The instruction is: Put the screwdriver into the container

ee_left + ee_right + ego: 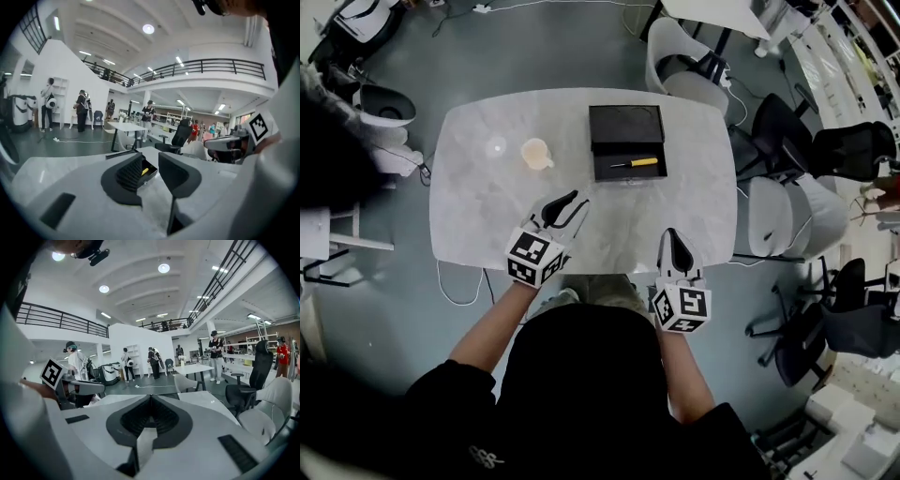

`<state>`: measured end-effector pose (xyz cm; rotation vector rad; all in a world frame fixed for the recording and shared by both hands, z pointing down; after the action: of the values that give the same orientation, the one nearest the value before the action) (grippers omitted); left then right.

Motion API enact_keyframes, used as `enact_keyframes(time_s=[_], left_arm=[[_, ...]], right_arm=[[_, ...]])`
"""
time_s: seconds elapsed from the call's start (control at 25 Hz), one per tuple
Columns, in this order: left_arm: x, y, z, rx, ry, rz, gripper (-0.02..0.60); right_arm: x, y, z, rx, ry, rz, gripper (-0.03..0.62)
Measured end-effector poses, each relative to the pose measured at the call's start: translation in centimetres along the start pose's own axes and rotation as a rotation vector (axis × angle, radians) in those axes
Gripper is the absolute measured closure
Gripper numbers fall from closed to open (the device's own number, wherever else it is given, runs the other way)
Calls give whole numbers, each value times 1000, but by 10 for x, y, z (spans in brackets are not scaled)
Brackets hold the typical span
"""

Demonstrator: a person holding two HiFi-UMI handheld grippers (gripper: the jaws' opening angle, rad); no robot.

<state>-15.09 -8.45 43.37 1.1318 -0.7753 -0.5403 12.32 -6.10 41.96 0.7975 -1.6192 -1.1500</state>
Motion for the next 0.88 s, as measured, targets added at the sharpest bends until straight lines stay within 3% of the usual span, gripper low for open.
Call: enact_keyframes(time_s=[0.16,0.4,0.68,0.88], left_arm=[[-80,5,-25,-20,-19,-100,510],[-164,18,-56,-1,-147,-172,562],[-208,36,-79,-28,-231,-188,565],[-212,27,-79,-59,-230,-225,565]], right_arm=[[-36,4,40,-15,-42,-17,582],[-66,2,88,-35,-102,-47,582],[-90,7,132,-91,-120,-88,582],[-97,2,139,-118,-102,-89,582]])
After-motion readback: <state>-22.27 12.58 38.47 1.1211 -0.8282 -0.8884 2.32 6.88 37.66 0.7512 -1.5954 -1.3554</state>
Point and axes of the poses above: the fingertips, and each gripper's own axes: x forward along the fingers, z to its left, y out of its underside, the point moved 9 cm from there along -x, backward along the fingers, and after that the axes turned 7 degrees about y, right-handed, at the moved point
